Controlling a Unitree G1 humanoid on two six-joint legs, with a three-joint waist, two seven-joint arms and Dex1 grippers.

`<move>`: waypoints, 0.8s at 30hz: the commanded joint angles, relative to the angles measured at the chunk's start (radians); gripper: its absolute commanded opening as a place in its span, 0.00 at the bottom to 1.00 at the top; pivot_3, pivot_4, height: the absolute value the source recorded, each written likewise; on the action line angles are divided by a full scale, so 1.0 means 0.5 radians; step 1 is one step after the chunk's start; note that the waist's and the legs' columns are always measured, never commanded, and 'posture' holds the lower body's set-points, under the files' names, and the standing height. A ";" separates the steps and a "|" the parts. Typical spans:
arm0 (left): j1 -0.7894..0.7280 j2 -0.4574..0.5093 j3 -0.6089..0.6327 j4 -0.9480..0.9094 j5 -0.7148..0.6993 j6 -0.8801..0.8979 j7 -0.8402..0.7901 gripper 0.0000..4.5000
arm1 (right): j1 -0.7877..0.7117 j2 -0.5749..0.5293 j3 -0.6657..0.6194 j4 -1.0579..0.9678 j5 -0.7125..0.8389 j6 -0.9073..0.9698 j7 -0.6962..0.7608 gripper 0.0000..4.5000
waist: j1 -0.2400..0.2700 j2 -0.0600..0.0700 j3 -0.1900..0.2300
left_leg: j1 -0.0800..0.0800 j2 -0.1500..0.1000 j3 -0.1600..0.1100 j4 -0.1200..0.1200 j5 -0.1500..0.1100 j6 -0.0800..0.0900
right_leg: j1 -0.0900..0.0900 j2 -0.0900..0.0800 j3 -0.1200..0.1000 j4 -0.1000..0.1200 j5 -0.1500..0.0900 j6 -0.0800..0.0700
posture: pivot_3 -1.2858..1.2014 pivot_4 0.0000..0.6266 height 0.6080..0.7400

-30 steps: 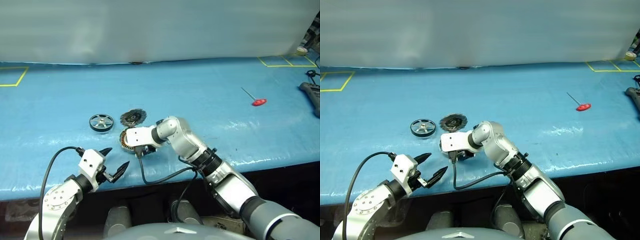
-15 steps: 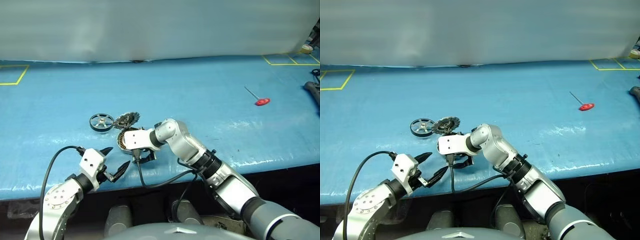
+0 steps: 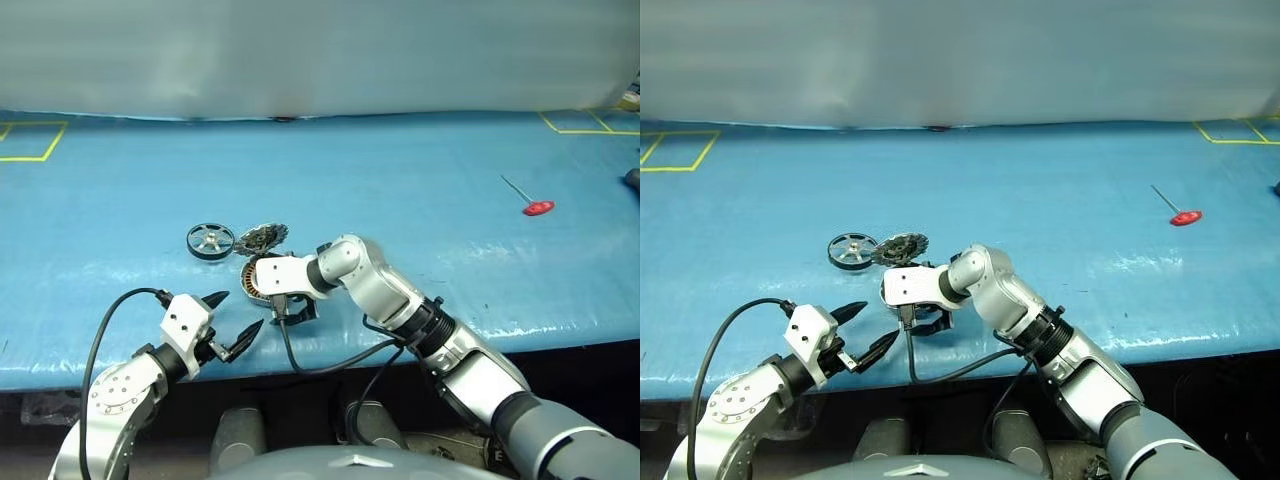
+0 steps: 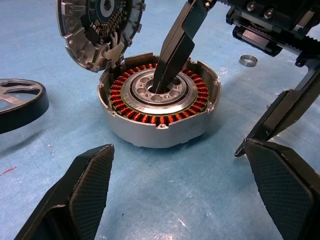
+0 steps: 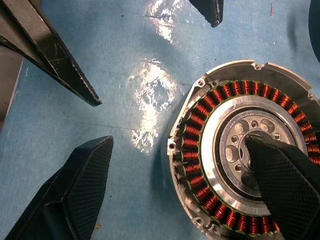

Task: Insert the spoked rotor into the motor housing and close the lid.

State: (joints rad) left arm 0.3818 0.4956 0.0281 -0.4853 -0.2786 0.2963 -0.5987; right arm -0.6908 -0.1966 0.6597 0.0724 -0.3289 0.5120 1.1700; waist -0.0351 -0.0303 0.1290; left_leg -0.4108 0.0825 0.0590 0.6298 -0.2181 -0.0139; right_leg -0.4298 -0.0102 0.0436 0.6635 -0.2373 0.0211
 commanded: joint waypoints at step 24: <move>-0.013 -0.023 -0.014 -0.026 0.062 -0.157 -0.010 1.00 | 0.541 -0.072 -0.963 -0.848 0.771 0.286 -0.541 0.99 | 0.019 0.001 0.003 | -0.002 0.000 -0.003 0.001 0.000 -0.001 | 0.001 0.002 0.001 -0.002 0.000 0.003 | 0.52 0.24 1.00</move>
State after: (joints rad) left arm 0.3766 0.4910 0.0178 -0.4810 -0.2678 0.2644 -0.6130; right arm -0.4368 -0.2406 0.2280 -0.2923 0.0194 0.6597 0.9451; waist -0.0257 -0.0297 0.1305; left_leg -0.4122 0.0823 0.0577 0.6304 -0.2182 -0.0142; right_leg -0.4292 -0.0095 0.0441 0.6625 -0.2378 0.0232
